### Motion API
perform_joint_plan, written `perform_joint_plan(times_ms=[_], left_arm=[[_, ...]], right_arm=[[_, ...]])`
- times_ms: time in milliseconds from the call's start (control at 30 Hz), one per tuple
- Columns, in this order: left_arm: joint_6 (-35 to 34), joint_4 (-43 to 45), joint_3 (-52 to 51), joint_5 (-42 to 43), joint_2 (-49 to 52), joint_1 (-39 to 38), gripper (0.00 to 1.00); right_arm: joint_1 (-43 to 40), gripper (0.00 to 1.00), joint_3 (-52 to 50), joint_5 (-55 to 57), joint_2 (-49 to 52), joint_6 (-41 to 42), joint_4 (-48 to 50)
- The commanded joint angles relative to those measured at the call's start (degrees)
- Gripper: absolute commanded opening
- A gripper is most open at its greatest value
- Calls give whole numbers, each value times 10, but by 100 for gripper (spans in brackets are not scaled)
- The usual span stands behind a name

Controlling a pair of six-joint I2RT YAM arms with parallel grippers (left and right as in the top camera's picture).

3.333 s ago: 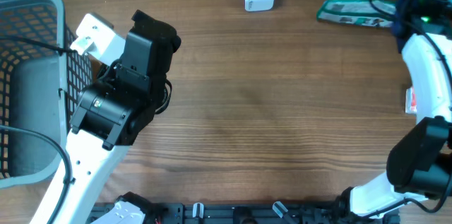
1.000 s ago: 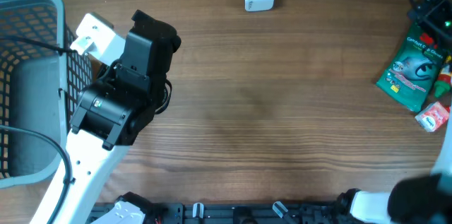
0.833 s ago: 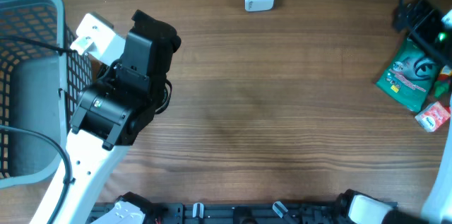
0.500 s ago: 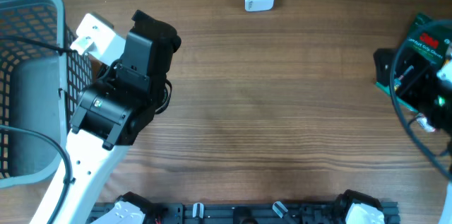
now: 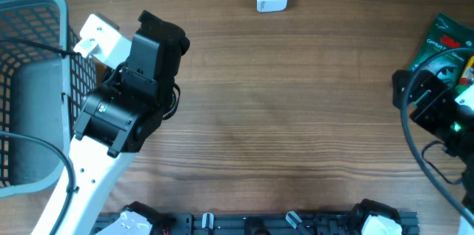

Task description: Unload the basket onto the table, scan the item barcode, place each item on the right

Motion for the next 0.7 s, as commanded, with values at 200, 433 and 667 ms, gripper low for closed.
perform_joint_plan(times_ms=[200, 433, 667], left_arm=[[9, 1, 2, -14, -3, -2, 100], [9, 1, 2, -14, -3, -2, 100], [9, 1, 2, -14, -3, -2, 100]], right_arm=[[37, 100, -306, 19, -278, -82, 338], [80, 100, -556, 28, -473, -88, 600], [121, 100, -712, 55, -517, -83, 755]])
